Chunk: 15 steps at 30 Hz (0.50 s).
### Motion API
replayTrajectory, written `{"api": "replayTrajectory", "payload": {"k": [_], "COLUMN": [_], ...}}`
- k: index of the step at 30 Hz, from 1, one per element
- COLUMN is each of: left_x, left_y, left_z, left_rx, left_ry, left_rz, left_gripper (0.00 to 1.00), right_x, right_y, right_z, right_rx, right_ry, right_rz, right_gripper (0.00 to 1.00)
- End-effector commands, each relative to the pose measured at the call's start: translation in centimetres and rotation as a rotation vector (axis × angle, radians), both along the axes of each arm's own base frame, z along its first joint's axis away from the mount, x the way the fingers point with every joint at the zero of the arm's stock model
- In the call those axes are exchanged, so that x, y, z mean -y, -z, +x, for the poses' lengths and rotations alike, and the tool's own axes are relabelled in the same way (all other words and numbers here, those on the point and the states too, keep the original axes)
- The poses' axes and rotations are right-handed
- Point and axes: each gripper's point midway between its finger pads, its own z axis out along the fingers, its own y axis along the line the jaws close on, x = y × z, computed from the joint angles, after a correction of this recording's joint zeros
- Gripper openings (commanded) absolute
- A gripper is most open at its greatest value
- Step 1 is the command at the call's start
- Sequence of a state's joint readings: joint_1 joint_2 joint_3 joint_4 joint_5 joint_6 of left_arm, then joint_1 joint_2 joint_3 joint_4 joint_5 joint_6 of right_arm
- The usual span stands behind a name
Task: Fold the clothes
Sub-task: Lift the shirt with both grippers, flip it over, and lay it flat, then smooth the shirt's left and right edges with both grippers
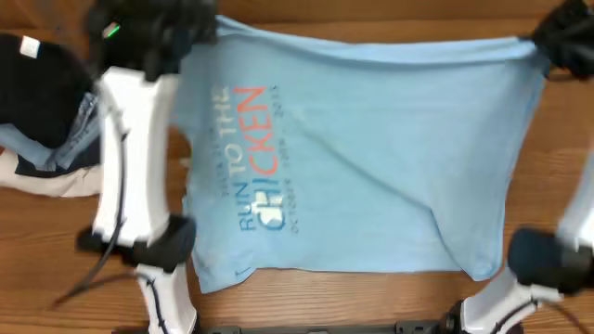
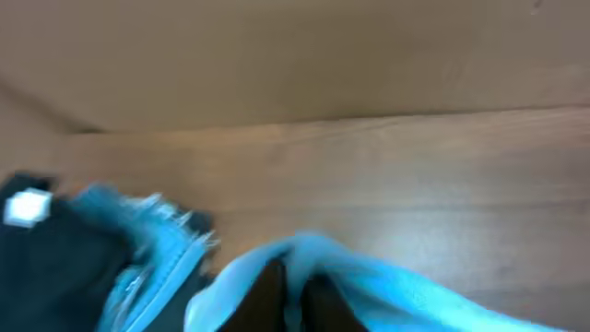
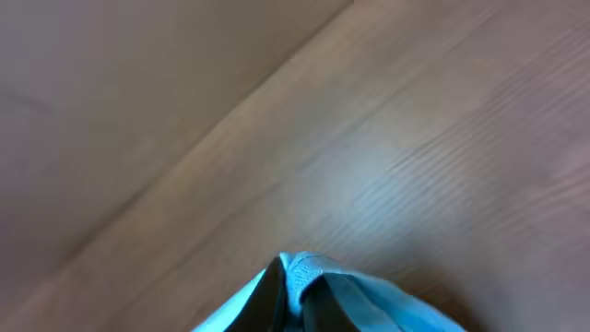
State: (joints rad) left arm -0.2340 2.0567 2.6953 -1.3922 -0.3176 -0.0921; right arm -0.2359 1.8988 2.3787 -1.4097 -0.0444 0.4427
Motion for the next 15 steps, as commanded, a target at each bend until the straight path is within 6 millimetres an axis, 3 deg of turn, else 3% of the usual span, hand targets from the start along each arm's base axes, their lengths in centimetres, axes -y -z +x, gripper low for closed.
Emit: {"api": "replayTrajectory", "payload": {"k": [1, 2, 3, 4, 6, 8, 11, 15], "left_x": [2.0, 2.4, 2.4, 1.9, -0.8, -4.0, -8.1, -11.2], "left_y": [7.9, 9.9, 10.5, 10.5, 7.8, 3.5, -1.8, -6.3], "left_z": [7.0, 8.6, 9.0, 9.0, 7.8, 4.1, -1.8, -9.0], "left_rx": [-0.075, -0.08, -0.085, -0.084, -0.049, -0.034, 0.005, 0.065], "left_ry": [0.067, 0.067, 0.065, 0.046, -0.04, -0.093, -0.145, -0.199], "left_rz": [0.036, 0.038, 0.04, 0.058, 0.127, 0.132, 0.069, -0.073], "left_gripper": [0.25, 0.52, 0.72, 0.81, 0.95, 1.0, 1.0, 1.0], "right_x": [1.3, 1.7, 1.9, 2.3, 2.7, 2.4, 1.6, 0.1], "right_y": [6.4, 8.2, 8.9, 9.1, 8.3, 7.2, 5.6, 1.2], "right_z": [6.6, 8.3, 8.6, 8.5, 7.2, 5.0, 2.2, -1.4], "right_rx": [-0.027, -0.029, -0.038, -0.048, -0.056, -0.086, -0.116, -0.065], "right_ry": [-0.021, -0.044, -0.058, -0.075, -0.071, -0.07, -0.08, -0.118], "right_rz": [0.031, 0.013, 0.002, -0.015, -0.008, 0.017, 0.026, 0.01], "right_gripper": [0.38, 0.62, 0.69, 0.74, 0.77, 0.79, 0.8, 0.8]}}
